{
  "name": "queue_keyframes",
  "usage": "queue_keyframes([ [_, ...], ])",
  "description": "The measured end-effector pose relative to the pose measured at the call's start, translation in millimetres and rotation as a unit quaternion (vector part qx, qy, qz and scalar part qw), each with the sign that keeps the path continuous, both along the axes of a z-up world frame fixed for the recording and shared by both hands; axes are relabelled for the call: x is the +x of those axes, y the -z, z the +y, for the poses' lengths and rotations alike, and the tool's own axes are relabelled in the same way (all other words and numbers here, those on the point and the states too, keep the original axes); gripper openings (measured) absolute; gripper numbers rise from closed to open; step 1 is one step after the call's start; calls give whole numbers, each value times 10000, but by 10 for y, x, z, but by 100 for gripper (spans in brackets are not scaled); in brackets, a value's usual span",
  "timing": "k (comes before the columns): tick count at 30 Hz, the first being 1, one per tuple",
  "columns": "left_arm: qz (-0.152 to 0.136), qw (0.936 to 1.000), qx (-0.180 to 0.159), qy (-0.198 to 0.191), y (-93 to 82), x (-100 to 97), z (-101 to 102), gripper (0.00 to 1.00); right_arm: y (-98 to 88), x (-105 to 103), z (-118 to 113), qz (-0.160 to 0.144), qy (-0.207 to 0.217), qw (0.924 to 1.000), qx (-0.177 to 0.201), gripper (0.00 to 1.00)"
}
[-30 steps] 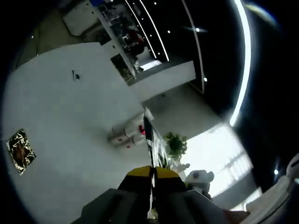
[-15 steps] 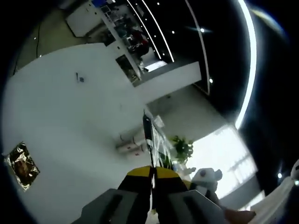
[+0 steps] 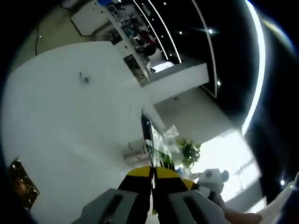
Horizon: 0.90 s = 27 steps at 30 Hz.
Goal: Arrange the skincare products in the storage area until every visible bottle or jar stands upright without overlapping.
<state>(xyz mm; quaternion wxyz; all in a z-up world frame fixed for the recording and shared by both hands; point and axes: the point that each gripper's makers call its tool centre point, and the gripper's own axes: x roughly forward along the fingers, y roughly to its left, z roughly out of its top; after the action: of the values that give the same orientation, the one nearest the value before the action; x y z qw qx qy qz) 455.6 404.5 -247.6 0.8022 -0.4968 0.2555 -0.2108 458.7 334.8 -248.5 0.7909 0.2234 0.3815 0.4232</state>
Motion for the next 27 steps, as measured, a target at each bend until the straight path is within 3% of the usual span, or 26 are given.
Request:
queue_keyframes([
  [7, 115, 9999, 103, 33, 93, 157, 3, 1, 139, 168, 33, -138, -30, 9995, -293, 2],
  [16, 228, 9994, 251, 21, 284, 368, -6, 1, 328, 398, 25, -91, 139, 9991, -400, 2],
  [27, 343, 9981, 508, 96, 520, 449, -64, 1, 607, 509, -11, -133, 311, 9976, -602, 2],
])
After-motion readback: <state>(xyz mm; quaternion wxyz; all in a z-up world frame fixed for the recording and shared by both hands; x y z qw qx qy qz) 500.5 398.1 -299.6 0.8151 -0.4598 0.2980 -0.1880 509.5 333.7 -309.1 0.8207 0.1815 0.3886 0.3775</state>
